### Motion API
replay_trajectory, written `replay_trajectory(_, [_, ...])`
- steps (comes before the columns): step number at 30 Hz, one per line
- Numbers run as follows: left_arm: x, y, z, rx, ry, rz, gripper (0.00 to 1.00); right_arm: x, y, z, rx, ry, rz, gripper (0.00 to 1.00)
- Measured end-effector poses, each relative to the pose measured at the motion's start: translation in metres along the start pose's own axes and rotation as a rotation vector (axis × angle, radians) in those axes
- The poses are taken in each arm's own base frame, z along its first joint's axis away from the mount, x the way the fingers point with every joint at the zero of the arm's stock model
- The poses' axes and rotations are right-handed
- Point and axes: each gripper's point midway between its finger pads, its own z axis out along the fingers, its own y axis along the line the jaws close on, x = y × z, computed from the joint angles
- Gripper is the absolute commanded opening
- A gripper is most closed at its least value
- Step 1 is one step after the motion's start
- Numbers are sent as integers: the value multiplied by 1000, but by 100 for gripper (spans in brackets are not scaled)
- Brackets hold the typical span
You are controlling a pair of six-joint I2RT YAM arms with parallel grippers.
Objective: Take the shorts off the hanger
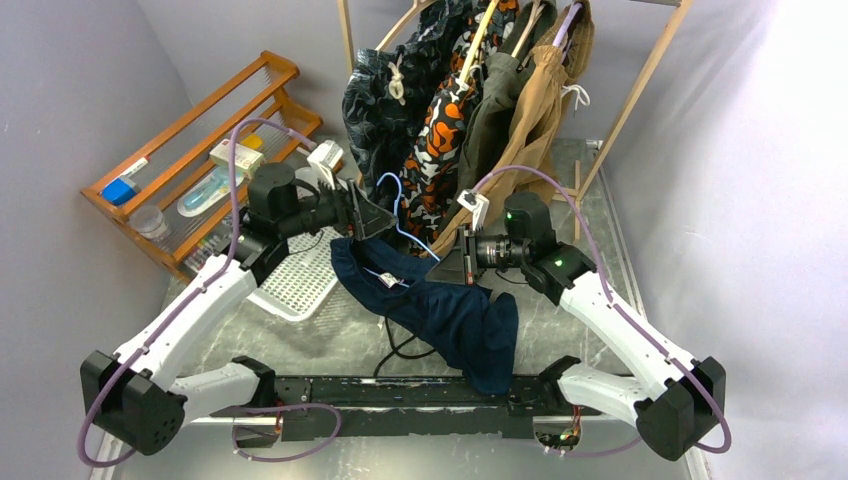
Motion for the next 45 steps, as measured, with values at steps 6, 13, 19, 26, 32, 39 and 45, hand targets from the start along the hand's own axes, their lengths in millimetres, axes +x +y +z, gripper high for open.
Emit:
replay_trajectory(6, [-12, -4, 28, 16, 18, 41, 55, 0, 4, -2, -9, -5, -8, 0])
replay_trajectory(13, [-5, -6, 44, 18, 72, 59, 47, 1, 3, -3, 2, -2, -10, 0])
replay_trajectory(19, [-1, -6, 37, 5, 85, 75, 32, -5, 5, -7, 23, -9, -30, 0])
replay_trajectory(26, [4, -2, 35, -21, 88, 76, 7, -5, 6, -7, 27, -9, -25, 0])
replay_trajectory(32, [0, -8, 26, -41, 49, 91, 7, -5, 7, -12, 54, -10, -17, 63])
replay_trajectory(39, [-23, -26, 17, -115, 26, 183, 7, -49, 12, -40, 255, -129, -30, 80])
replay_trajectory(45, [-45, -49, 7, -254, -24, 300, 7, -75, 13, -74, 424, -231, -39, 68])
